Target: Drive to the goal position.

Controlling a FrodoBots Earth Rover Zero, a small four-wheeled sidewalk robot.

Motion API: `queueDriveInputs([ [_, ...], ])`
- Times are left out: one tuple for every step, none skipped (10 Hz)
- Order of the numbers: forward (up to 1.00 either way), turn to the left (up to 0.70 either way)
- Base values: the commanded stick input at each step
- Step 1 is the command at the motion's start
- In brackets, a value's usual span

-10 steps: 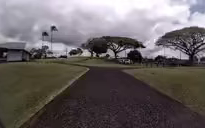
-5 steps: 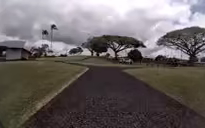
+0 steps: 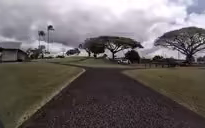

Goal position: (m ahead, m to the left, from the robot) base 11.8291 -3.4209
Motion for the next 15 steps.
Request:
queueDriveInputs([
  [0.70, 0.01],
  [0.70, 0.01],
  [0.70, 0.01],
  [0.70, 0.01],
  [0.70, 0.01],
  [0.70, 0.01],
  [0.70, 0.01],
  [0.70, 0.01],
  [0.70, 0.01],
  [0.70, 0.01],
  [0.70, 0.01],
  [0.70, 0.01],
  [0.70, 0.01],
  [0.70, 0.01],
  [0.70, 0.01],
])
